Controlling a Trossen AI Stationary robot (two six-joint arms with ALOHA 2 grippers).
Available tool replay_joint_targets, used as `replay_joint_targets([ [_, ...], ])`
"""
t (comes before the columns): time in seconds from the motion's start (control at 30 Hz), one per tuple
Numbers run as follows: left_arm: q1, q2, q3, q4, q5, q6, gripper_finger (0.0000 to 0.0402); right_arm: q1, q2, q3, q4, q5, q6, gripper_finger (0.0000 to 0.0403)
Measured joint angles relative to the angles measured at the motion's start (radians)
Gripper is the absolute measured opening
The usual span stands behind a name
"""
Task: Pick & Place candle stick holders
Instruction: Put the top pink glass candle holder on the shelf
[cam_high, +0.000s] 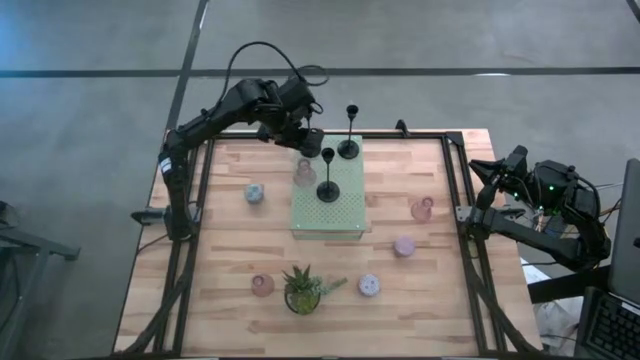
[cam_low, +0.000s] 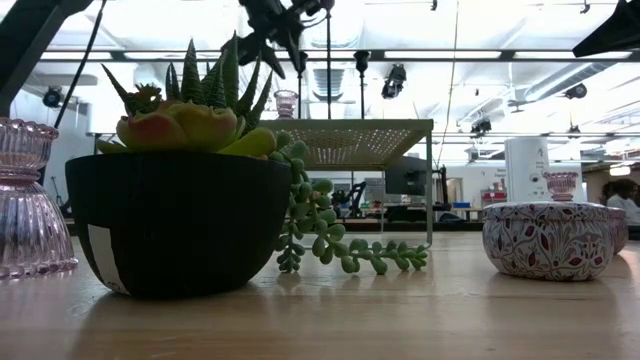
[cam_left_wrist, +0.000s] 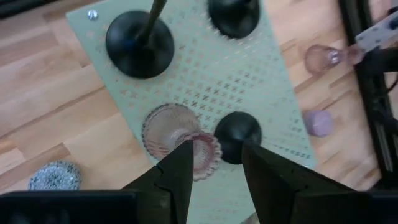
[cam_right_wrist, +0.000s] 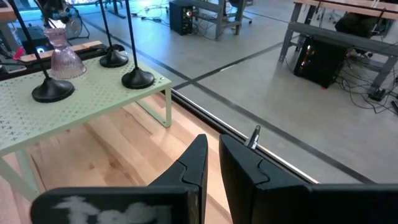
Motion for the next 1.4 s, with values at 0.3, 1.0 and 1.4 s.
replay_joint_targets([
  [0.3,-0.018,-0.075,0.113,-0.111,-0.14,0.103,0.0138,0.0,0.0,0.0,0.0,0.0,0.0,0.0034],
  [1.0,-0.173,-0.614,-0.706,0.313,-0.285,0.568,0.0137,0.0,0.0,0.0,0.0,0.0,0.0,0.0034],
  [1.4,-0.174,-0.886,-1.213,0.803,-0.093,0.916,0.0135,0.0,0.0,0.0,0.0,0.0,0.0,0.0034],
])
